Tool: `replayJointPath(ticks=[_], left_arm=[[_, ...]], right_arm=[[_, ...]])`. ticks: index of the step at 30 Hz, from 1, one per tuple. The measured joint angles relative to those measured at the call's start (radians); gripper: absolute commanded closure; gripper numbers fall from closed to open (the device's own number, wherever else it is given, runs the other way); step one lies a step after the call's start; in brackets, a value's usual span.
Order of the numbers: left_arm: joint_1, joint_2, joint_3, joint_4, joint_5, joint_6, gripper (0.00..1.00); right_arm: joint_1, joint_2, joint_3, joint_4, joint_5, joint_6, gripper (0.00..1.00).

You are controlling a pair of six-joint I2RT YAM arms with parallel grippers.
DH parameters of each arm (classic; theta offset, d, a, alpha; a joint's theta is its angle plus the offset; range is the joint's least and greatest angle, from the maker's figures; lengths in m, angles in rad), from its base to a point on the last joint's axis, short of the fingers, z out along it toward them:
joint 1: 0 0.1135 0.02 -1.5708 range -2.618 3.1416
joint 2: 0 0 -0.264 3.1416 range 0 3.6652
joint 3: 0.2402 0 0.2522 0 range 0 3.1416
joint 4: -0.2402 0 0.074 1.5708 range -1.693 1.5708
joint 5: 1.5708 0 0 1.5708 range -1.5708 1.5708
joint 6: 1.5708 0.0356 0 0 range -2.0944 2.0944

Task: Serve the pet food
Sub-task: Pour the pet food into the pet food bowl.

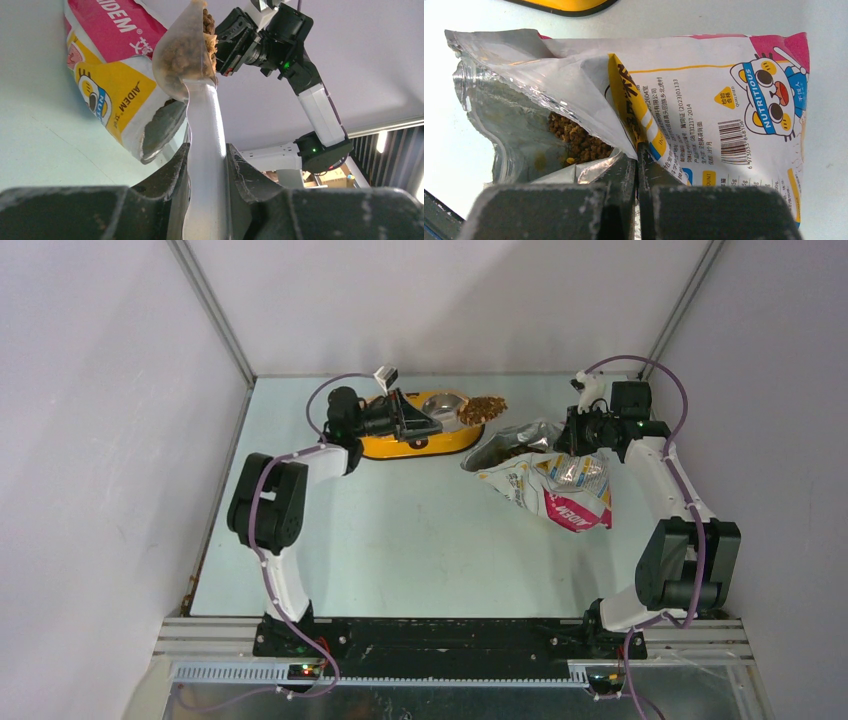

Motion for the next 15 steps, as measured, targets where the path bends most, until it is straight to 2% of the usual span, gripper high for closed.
replayJointPath(ticks=[15], left_arm=[[0.029,0.090,0.072,-0.045,-0.027,0.042,1.00]], right_arm=[[-0.004,0.006,0.001,0.000,0.000,0.000,1.00]])
